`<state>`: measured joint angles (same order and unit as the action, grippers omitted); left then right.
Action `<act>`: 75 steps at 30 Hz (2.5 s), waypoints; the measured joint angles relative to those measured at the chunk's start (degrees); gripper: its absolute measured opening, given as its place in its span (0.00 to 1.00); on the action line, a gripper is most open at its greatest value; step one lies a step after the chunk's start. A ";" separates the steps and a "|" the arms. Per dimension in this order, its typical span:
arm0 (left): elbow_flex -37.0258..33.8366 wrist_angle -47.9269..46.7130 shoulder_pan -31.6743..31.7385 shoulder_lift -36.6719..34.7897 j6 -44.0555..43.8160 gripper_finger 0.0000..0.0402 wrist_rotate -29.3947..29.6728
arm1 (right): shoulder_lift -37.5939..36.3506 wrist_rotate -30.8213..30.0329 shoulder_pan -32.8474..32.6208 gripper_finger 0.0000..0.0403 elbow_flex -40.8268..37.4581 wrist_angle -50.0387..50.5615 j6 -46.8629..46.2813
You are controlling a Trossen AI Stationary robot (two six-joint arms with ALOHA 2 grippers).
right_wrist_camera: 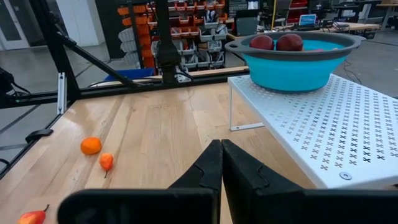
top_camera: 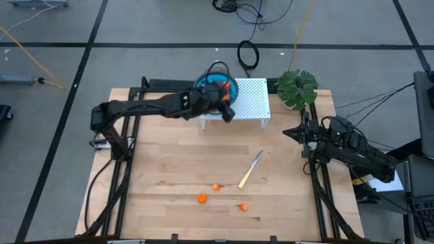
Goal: Pick & Place Fruit
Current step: Put the orange peach into the blue strainer bowl on the shelf
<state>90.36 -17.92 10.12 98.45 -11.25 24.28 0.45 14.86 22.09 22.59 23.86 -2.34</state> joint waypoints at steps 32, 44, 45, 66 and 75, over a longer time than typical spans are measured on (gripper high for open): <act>0.01 -5.10 -32.28 5.76 -29.69 0.02 -5.89 | -0.02 0.23 0.00 0.01 0.00 0.03 -0.01; 0.01 -11.43 -35.89 13.87 -41.96 0.03 -6.84 | 0.00 0.28 -0.01 0.01 0.00 0.02 -0.01; 0.01 -12.38 -36.05 14.11 -43.00 0.03 -7.04 | 0.00 0.29 -0.01 0.01 0.00 0.02 -0.01; -0.06 -22.03 -35.70 17.05 -41.11 0.63 -7.11 | -0.02 0.28 0.00 0.01 0.00 -0.02 -0.01; -0.15 -22.44 -35.39 20.58 -33.89 0.75 -7.47 | 0.02 0.30 -0.02 0.01 0.00 0.04 -0.03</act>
<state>90.21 -40.35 -25.27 119.03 -45.13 16.81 0.47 15.16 22.06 22.59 23.90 -2.37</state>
